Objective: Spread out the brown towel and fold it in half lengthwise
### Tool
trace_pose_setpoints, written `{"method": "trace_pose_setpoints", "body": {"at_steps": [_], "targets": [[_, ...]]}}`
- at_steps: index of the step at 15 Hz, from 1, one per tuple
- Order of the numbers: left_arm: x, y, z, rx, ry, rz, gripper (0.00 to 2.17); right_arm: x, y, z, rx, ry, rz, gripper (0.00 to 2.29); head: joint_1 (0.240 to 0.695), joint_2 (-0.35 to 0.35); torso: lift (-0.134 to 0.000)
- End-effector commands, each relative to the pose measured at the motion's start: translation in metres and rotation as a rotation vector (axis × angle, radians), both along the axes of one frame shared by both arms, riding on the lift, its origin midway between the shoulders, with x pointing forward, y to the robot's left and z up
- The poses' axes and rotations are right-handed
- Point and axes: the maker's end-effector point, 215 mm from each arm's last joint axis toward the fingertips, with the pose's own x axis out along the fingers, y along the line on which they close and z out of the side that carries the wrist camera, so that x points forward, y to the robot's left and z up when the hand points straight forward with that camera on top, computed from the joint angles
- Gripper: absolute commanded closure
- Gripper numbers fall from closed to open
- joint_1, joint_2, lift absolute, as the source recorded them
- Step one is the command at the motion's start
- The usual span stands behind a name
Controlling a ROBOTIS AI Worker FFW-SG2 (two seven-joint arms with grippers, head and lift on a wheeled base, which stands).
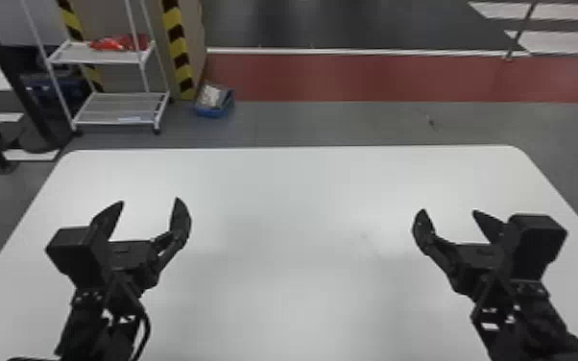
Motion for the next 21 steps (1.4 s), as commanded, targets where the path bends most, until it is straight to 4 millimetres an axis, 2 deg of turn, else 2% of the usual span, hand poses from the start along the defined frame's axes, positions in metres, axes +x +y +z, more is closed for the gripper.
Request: {"method": "trace_pose_setpoints", "body": {"at_steps": [1, 21], "targets": [[0.0003, 0.0006, -0.0017, 0.003, 0.003, 0.001, 0.06, 0.0005, 0.001, -0.0031, 0.003, 0.004, 0.002, 0.17, 0.695, -0.014, -0.125], [0.0004, 0.0023, -0.0066, 0.004, 0.006, 0.006, 0.06, 0.0012, 0.0062, -0.0039, 0.003, 0.005, 0.011, 0.17, 0.695, -0.005, -0.125]]}}
